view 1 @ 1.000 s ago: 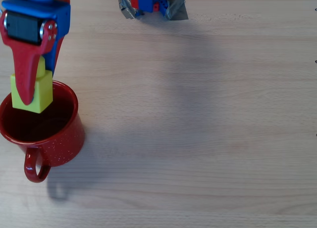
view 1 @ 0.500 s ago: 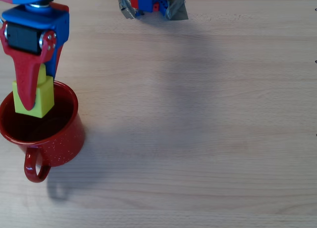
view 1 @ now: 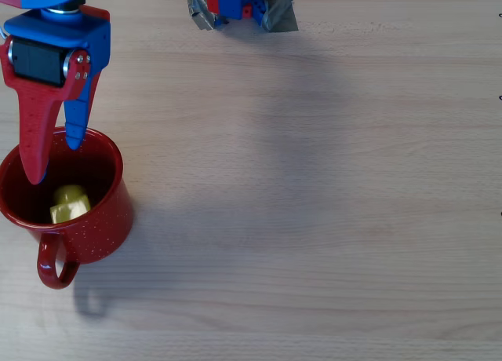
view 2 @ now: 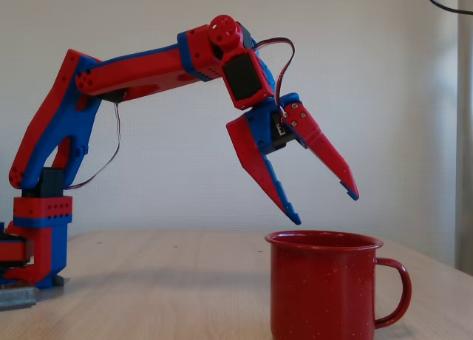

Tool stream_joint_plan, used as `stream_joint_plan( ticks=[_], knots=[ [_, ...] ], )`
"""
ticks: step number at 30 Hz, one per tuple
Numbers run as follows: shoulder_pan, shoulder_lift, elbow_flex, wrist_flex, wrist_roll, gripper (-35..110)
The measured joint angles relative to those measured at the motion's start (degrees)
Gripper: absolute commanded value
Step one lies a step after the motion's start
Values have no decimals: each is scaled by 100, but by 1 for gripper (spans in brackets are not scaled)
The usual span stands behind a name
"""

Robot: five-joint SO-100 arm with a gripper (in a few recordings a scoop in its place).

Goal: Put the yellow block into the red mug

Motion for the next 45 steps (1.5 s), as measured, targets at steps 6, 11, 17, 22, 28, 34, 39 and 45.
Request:
stream_joint_plan(
  ticks=[6, 11, 17, 22, 28, 34, 39, 45],
  knots=[
    [0, 0, 0, 0, 0, 26],
    [0, 0, 0, 0, -114, 0],
    [0, 0, 0, 0, -114, 0],
    [0, 26, 0, 0, -114, 0],
    [-229, 369, 9, 0, 431, 0],
    [-729, 1661, 765, -220, 861, 0],
    [-1301, 2549, 1661, -721, 1055, 0],
    [-1749, 4087, 3199, -1002, 1178, 0]
  ],
)
